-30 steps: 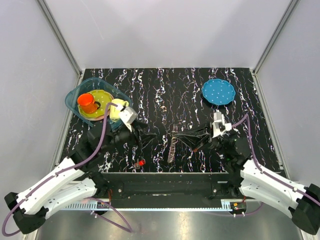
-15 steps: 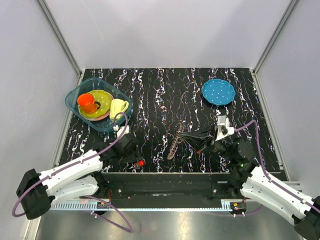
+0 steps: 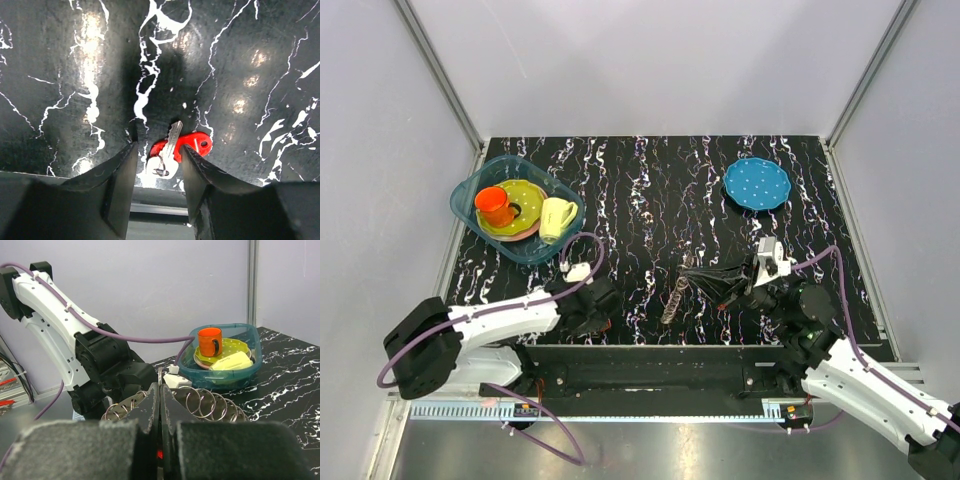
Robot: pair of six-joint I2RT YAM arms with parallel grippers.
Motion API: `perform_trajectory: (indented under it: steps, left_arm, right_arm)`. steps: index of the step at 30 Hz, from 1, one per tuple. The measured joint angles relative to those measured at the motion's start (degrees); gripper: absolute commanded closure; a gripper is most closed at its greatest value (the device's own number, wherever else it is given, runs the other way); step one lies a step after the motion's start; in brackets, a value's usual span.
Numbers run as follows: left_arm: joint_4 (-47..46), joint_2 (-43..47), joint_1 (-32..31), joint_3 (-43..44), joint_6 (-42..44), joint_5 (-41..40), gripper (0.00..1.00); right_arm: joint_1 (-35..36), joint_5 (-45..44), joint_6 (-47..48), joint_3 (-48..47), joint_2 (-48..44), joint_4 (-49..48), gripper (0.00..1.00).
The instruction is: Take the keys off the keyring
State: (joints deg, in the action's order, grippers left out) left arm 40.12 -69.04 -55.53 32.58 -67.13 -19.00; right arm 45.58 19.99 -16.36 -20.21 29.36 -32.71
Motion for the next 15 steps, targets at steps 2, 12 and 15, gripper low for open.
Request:
perform_trajectory:
  steps: [2,12,15]
  left_arm:
    - [-0.33,-1.68,-0.59,0.92,-0.50,-0.31,0.70]
    - [-1.18,-6.51,-3.82,4.39,-3.43,-0.35,1.00]
    - [-0.76,-6.80,-4.72,4.92,-3.56,-0.39,1.00]
  right_arm:
    - [0.00,0.00,0.28,0.00,-0.02,0.68,1.00]
    - [0.00,-0.81,1.55,0.00,-1.25,3.65,1.00]
    - [0.00,-1.07,1.79,-0.02,-1.31,4.15,1.00]
